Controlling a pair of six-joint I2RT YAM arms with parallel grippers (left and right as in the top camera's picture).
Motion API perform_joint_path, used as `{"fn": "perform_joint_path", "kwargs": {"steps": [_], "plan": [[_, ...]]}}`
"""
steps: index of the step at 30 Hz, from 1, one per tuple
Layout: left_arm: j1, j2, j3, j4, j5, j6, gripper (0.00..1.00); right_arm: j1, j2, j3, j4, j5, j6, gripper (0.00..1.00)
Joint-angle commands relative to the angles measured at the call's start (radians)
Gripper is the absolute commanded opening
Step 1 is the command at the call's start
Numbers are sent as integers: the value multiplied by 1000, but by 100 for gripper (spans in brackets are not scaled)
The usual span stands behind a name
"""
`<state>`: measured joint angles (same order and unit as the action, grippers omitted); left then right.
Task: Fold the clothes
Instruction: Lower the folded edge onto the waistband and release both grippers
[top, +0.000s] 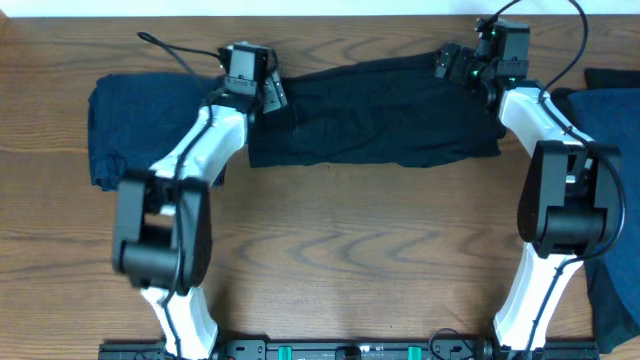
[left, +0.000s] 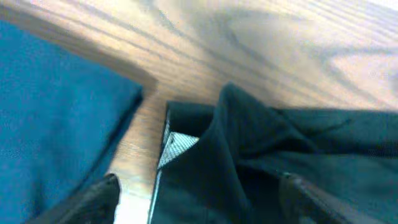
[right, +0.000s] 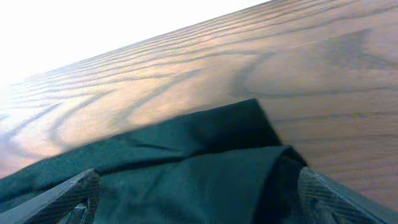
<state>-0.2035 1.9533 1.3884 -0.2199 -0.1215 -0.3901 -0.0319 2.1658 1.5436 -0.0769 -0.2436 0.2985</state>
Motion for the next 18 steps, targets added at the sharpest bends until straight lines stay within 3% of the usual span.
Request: {"fn": "perform_joint_path", "kwargs": {"steps": [1, 2, 3, 5, 7, 9, 10, 12, 18], "plan": [[6, -142, 29, -62, 48, 39, 86, -37, -125, 24, -50, -143, -8, 99], [6, -164, 29, -96, 64, 39, 85, -44, -146, 24, -87, -154, -8, 99], [6, -191, 29, -148, 84, 38, 80, -53, -175, 24, -153, -156, -8, 91], [6, -224, 29, -244, 109, 38, 54, -64, -225, 24, -307, -149, -8, 80], [6, -235, 29, -343, 138, 37, 29, -68, -254, 24, -443, -131, -22, 61], [6, -230, 24, -417, 164, 23, 8, -66, -264, 24, -562, -109, -91, 31], [4, -224, 13, -434, 180, 19, 6, -64, -264, 23, -603, -96, -117, 15], [1, -207, -11, -432, 193, 19, 6, -58, -254, 13, -662, -49, -156, 1], [-19, -102, -39, -395, 212, 11, 6, -45, -189, -46, -653, 30, -177, 1]]}}
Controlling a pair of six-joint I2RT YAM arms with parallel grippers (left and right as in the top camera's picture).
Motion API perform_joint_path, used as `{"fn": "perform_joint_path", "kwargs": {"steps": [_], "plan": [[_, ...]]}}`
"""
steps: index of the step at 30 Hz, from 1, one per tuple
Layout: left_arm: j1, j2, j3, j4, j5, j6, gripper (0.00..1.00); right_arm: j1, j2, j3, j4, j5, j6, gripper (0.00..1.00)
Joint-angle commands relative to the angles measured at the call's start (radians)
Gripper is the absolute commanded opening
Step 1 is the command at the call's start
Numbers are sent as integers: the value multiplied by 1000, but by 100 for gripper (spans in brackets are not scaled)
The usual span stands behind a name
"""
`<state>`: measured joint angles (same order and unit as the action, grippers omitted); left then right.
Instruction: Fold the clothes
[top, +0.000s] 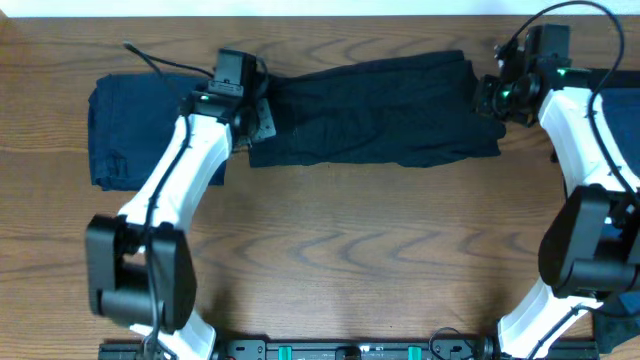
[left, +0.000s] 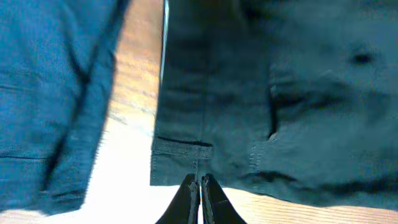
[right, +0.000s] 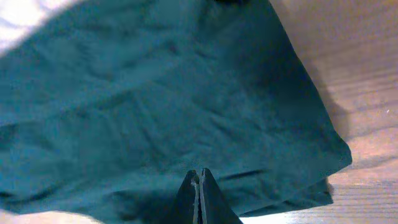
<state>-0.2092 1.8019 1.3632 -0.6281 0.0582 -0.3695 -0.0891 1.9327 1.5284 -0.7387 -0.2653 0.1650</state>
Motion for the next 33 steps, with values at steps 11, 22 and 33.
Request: {"fn": "perform_joint_path", "kwargs": {"steps": [11, 22, 33], "plan": [[-67, 215, -13, 118, 39, -9, 6, 40, 170, -53, 84, 39, -180, 1], [-67, 341, -13, 111, 39, -8, 6, 39, 214, -151, 90, 147, -169, 1], [-79, 339, -13, -17, 40, 17, 6, -32, 214, -179, -192, 217, 53, 1]]}}
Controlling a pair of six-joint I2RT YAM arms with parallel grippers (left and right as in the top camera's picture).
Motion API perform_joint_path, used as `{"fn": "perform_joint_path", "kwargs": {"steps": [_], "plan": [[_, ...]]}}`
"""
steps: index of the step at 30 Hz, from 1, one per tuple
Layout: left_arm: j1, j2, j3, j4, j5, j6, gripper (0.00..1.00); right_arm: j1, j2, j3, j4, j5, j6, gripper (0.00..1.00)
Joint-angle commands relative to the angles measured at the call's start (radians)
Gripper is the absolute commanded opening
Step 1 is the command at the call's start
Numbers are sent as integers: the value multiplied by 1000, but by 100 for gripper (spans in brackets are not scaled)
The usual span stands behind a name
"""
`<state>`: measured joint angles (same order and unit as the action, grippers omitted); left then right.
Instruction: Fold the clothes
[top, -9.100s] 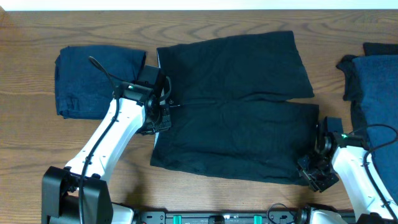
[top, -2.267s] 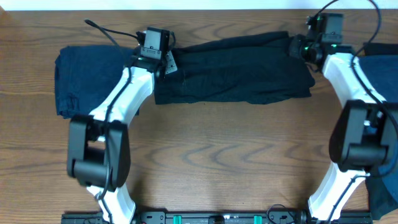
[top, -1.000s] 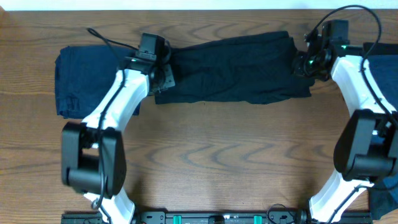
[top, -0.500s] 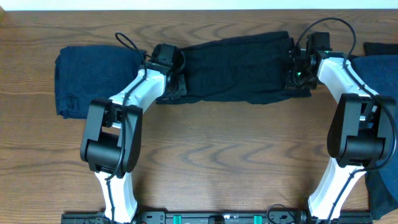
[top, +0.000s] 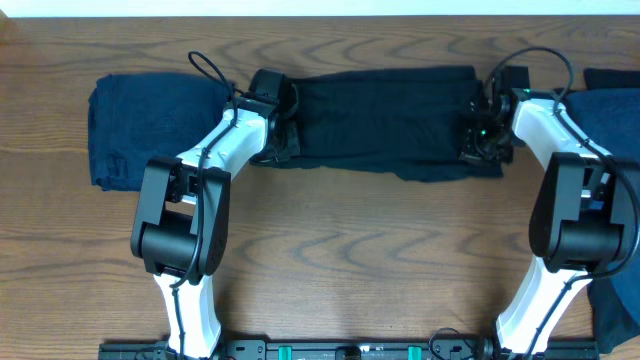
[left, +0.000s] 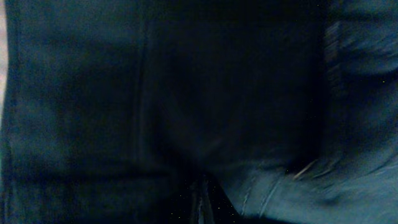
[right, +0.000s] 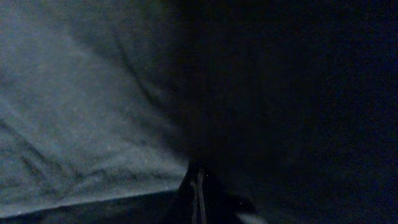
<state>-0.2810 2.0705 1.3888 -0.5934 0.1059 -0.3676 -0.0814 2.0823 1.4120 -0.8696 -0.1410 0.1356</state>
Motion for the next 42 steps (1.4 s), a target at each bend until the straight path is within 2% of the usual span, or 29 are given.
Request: {"fn": "perform_joint_path", "kwargs": {"steps": [1, 9, 18, 24, 27, 30, 33, 42], "plan": [[-14, 71, -39, -71, -8, 18, 6, -46, 65, -62, -86, 93, 89, 1], [-80, 14, -39, -203, -9, 47, 6, -96, 65, -62, -224, 222, 157, 1], [-104, -190, -39, -285, -28, 53, 6, -105, 51, -57, -253, 231, 146, 1], [-101, -357, -35, -283, -77, 52, 6, -98, -51, 31, -293, 178, 72, 1], [-83, -420, -35, -296, -78, 18, 6, -82, -140, 81, -315, 78, 1, 1], [-42, -446, -35, -326, -80, -55, 6, -42, -231, 90, -312, -40, -87, 1], [8, -440, -35, -349, -76, -114, 6, 33, -300, 90, -294, -73, -120, 1], [82, -374, -45, -332, 152, -117, 6, 337, -307, 67, -134, -50, -163, 1]]}}
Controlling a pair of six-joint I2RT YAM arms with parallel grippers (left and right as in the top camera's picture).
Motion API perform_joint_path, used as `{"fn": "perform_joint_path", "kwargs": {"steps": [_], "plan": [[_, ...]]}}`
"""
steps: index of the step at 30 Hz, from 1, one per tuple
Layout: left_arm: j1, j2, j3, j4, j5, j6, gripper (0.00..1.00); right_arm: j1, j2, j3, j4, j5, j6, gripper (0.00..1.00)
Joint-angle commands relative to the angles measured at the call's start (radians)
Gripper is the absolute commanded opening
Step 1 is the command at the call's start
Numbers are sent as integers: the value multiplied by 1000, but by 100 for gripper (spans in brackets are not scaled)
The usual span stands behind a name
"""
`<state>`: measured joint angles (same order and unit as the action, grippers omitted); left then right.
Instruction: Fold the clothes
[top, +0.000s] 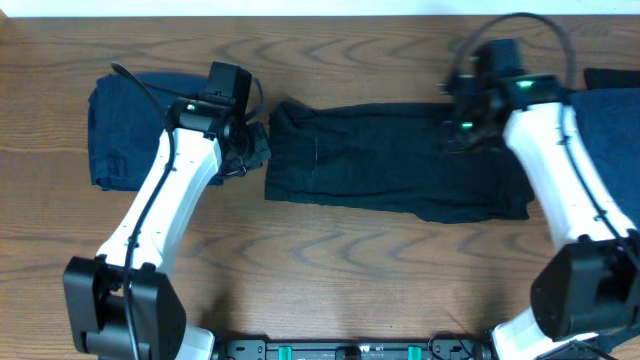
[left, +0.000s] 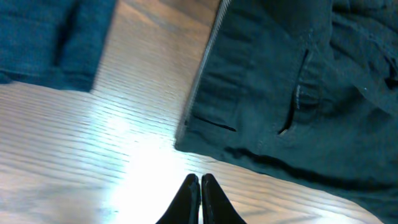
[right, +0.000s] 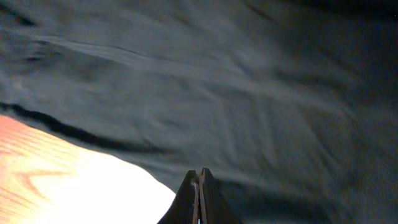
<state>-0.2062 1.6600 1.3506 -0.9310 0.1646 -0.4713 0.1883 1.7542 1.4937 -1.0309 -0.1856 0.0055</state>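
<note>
A black garment (top: 400, 165) lies folded in a long strip across the middle of the table, its right end a little nearer the front. My left gripper (top: 250, 145) is shut just off its left end; in the left wrist view the fingertips (left: 200, 183) hang over bare wood in front of the black garment's hem (left: 292, 81). My right gripper (top: 460, 120) is shut above the strip's far right part, its tips (right: 199, 180) over black cloth (right: 249, 93) near an edge. Neither holds anything.
A folded dark blue garment (top: 130, 125) lies at the far left, close to my left arm, and shows as blue cloth (left: 50, 37) in the left wrist view. More blue cloth (top: 612, 105) lies at the right edge. The wooden table (top: 330, 280) runs toward the front.
The black garment now lies nearer the front and slightly slanted. My left gripper has come off its left end onto bare wood. My right gripper has risen and sits farther left over the strip.
Both grippers were open at the garment's far corners. Then they were shut above its two ends. Then both were shut low on the cloth near those ends. Now the strip lies nearer the front and both grippers are off it, shut and empty.
</note>
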Motion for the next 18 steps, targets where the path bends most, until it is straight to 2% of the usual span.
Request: {"fn": "perform_joint_path", "kwargs": {"steps": [1, 2, 3, 4, 5, 12, 18], "plan": [[7, 50, -7, 11, 112, -13, 6, 96, 30, -15, 42, -5, -33, 8], [7, 64, -7, 17, 126, -13, 6, 118, 32, -15, 53, -5, -33, 15], [7, 85, -8, 24, 142, -13, 6, 138, 32, -15, 64, -5, -33, 15], [6, 101, -8, 31, 153, -13, 6, 158, 32, -15, 83, -5, -33, 11], [7, 121, -8, 37, 167, -13, 6, 174, 32, -15, 97, -6, -33, 1], [7, 230, -8, 62, 202, -13, 6, 253, 64, -17, 126, 10, -34, 1], [6, 272, -8, 90, 202, -13, 6, 266, 178, -17, 163, 54, -50, 1]]}}
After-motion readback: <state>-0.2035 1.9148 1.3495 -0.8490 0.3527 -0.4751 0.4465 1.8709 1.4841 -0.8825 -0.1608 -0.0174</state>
